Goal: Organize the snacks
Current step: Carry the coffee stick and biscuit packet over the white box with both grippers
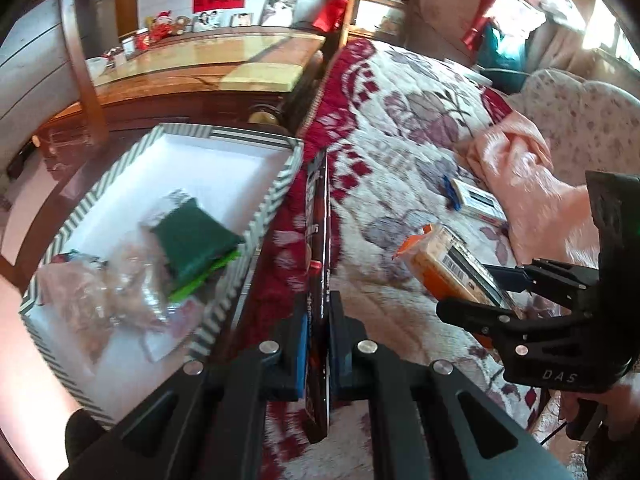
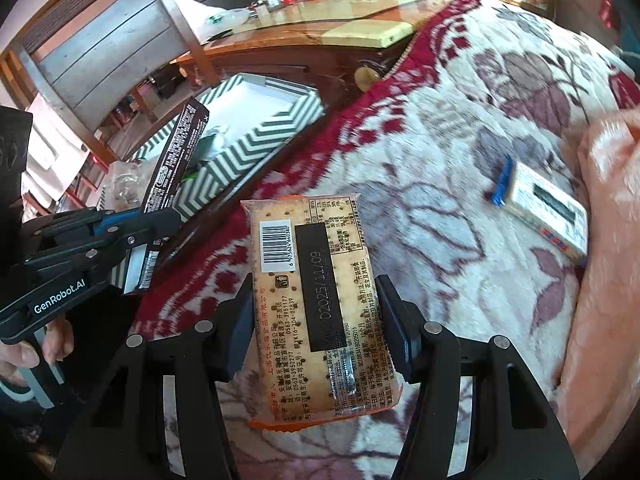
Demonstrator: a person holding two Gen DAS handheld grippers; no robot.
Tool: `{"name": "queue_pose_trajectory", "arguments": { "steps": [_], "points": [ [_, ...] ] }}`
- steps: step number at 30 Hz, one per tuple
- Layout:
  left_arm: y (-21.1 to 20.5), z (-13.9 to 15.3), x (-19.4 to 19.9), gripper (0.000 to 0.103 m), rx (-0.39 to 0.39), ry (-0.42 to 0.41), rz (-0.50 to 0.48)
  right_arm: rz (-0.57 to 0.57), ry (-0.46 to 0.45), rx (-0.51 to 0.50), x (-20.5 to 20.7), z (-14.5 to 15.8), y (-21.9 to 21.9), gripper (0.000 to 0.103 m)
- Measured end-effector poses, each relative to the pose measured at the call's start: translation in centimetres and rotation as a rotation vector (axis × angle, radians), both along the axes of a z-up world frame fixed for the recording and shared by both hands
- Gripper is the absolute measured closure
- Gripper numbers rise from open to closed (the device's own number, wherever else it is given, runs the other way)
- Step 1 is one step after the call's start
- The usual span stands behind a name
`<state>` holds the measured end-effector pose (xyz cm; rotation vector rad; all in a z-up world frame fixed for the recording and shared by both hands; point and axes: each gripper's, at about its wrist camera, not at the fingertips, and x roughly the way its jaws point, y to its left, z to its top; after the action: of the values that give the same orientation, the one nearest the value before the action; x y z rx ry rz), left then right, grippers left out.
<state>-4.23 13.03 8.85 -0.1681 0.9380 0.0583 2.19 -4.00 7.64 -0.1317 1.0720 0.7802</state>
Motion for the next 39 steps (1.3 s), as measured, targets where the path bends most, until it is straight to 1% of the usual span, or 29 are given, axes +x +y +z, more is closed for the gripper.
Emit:
{"name": "queue_pose_trajectory", "arguments": {
  "steps": [13, 24, 30, 39],
  "points": [
    [5.0, 1.1, -1.8, 0.093, 0.0, -0.033, 0.121, 0.095, -0.025, -0.024, -0.9, 1.8, 5.8, 0.046],
    [9.6, 0.9, -3.3, 0.093, -0.019, -0.037, 0.233, 0.172, -0.046, -0.031, -1.2, 3.2, 11.0, 0.046],
    [11.5, 0.1, -3.8, 0.093, -0.037, -0.025, 0.28, 0.217, -0.043, -0.052, -0.8, 3.1, 14.1, 0.046],
    [12.8, -1.0, -4.1, 0.093, -0.061, -0.007, 0.304, 0.262, -0.033, -0.09, 0.5, 1.8, 18.6, 0.046]
  ]
}}
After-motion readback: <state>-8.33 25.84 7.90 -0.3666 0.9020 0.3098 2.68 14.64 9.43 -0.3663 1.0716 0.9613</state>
